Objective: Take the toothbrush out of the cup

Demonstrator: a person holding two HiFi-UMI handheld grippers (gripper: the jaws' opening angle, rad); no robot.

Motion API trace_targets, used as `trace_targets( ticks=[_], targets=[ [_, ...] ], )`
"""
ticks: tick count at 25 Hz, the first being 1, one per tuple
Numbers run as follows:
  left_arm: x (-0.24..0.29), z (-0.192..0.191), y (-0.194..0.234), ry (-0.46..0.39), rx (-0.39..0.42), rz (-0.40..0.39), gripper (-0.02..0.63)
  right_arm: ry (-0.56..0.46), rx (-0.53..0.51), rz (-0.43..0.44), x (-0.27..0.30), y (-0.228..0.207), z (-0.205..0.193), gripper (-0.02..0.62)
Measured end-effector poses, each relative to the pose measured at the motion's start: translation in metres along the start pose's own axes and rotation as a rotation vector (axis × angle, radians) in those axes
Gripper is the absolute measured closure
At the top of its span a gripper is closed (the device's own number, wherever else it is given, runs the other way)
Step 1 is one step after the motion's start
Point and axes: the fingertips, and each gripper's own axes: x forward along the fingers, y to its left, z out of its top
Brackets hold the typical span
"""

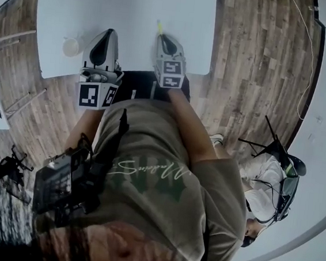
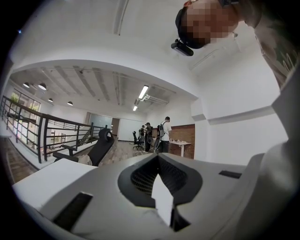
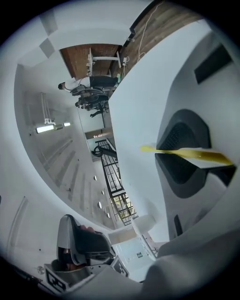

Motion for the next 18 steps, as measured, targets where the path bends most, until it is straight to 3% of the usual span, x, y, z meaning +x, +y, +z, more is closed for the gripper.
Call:
trace_targets(
  ticks=[11, 15, 18],
  targets=[
    [-0.003, 0.001, 0.008, -0.006, -0.011, 0.015, 0.594, -0.005, -0.023, -0.063, -0.001, -0.009, 0.002, 0.508],
    [-0.005, 0.002, 0.005, 0.011, -0.034, 0.032, 0.594, -0.062, -0.009, -0.077, -0.019, -0.017, 0.028, 0.509],
    [-0.005, 0.016, 0.001, 0.021, -0.048, 0.036, 0.594, -0.144, 0.005, -0.083, -0.046, -0.020, 0.072, 0.513]
  ],
)
